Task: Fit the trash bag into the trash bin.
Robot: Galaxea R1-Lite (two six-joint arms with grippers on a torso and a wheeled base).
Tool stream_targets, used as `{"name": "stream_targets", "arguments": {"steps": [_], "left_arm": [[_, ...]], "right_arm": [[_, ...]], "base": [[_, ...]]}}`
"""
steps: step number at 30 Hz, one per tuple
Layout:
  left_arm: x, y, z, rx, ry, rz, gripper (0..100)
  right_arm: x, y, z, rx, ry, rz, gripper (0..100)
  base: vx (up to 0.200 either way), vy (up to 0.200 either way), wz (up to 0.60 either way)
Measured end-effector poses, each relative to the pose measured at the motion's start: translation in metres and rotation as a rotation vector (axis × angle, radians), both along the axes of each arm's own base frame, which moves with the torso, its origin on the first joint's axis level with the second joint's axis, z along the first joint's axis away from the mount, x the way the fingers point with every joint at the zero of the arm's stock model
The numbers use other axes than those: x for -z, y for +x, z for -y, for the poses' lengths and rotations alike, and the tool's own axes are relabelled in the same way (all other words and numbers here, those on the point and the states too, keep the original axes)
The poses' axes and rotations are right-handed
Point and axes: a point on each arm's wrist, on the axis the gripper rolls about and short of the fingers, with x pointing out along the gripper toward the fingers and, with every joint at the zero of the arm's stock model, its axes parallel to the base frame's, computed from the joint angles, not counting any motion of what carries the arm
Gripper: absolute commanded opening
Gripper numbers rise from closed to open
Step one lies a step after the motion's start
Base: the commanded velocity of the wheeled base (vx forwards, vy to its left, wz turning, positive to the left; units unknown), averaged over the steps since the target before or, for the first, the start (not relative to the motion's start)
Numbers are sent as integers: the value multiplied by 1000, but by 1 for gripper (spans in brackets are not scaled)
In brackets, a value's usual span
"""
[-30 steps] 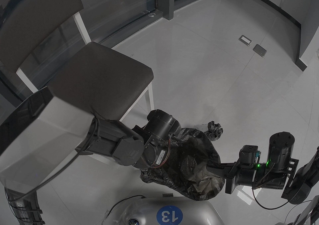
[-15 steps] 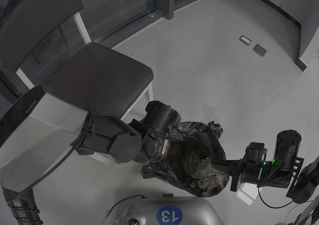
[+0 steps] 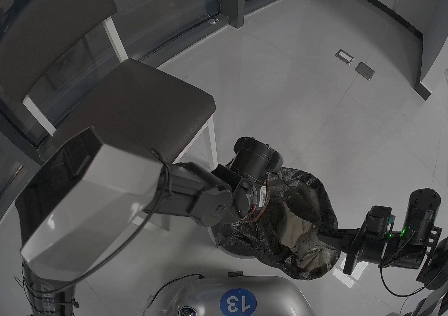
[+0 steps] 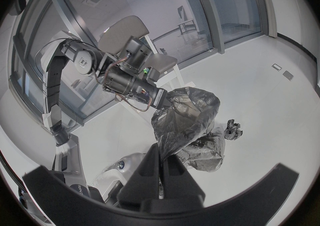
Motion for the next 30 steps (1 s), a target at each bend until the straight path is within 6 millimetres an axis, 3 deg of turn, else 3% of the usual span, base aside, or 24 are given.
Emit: {"name": "stream_targets", "arguments": {"steps": [12,21,30], "left_arm": [[28,20,4,-71,-59,-32,0],[32,39,-24,-139,-39,-44,0],[22,54,-51,-199,-38,-30,0]], "right_arm": [[-8,3,-3,-12,13,49,0],[-10,20,-31,-78,26,66,0],[2,38,-62,-148,41,56,0]], "base": [[0,0,0],[0,0,0],[0,0,0]]}}
